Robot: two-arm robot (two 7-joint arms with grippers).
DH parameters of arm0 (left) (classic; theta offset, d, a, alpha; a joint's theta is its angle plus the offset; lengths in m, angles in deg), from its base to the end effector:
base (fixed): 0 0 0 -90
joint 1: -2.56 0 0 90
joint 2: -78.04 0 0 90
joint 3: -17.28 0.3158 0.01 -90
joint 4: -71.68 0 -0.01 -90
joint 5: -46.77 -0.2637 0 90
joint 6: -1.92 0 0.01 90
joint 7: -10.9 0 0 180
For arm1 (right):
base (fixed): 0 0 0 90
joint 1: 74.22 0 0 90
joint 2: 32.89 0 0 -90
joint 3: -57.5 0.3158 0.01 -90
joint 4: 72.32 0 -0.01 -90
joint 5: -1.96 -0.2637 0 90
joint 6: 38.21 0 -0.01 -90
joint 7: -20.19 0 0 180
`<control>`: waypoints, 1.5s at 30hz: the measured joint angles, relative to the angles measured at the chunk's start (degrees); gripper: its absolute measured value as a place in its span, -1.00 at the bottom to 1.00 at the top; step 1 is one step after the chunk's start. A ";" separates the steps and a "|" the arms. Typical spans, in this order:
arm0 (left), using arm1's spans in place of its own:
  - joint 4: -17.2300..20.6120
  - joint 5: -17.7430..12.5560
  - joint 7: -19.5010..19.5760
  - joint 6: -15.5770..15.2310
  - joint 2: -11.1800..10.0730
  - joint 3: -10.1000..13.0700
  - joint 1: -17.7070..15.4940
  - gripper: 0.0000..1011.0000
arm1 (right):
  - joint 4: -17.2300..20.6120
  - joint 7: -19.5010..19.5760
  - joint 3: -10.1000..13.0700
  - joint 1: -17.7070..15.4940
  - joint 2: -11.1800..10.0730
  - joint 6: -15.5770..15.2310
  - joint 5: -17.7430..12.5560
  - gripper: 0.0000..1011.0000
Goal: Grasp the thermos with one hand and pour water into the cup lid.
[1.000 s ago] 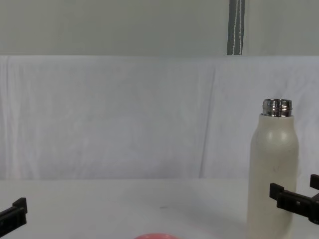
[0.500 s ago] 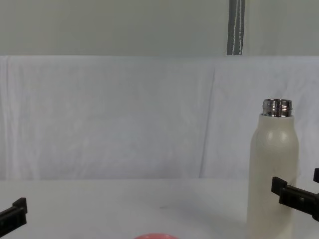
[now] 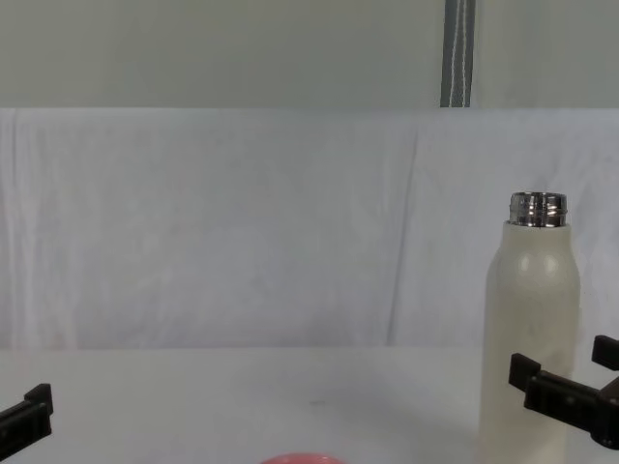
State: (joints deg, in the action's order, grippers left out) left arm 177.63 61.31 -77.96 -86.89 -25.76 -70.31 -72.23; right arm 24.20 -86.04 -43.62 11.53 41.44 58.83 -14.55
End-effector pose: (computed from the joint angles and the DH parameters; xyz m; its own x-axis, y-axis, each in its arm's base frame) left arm 0.2015 0.0484 -0.3093 0.1244 0.9917 -0.0327 -0.9921 0.1239 -0.0176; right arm 0.2548 -0.0271 -0.3170 0.4776 -0.8786 -0.0039 0.8731 0.4741 0.1134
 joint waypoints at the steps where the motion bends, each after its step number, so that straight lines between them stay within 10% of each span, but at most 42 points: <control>1: 0.00 0.00 0.00 0.00 0.00 0.00 0.00 0.98 | 0.00 -0.08 -0.07 -0.06 0.03 0.09 -0.01 0.98; 45: 0.00 0.00 0.00 0.00 0.00 0.00 0.00 0.98 | -1.18 -0.40 -1.93 0.17 1.82 1.48 -1.03 0.98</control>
State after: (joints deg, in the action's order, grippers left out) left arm 177.63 61.32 -77.96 -86.90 -25.76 -70.31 -72.23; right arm 23.02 -86.44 -45.55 11.70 43.26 60.30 -15.57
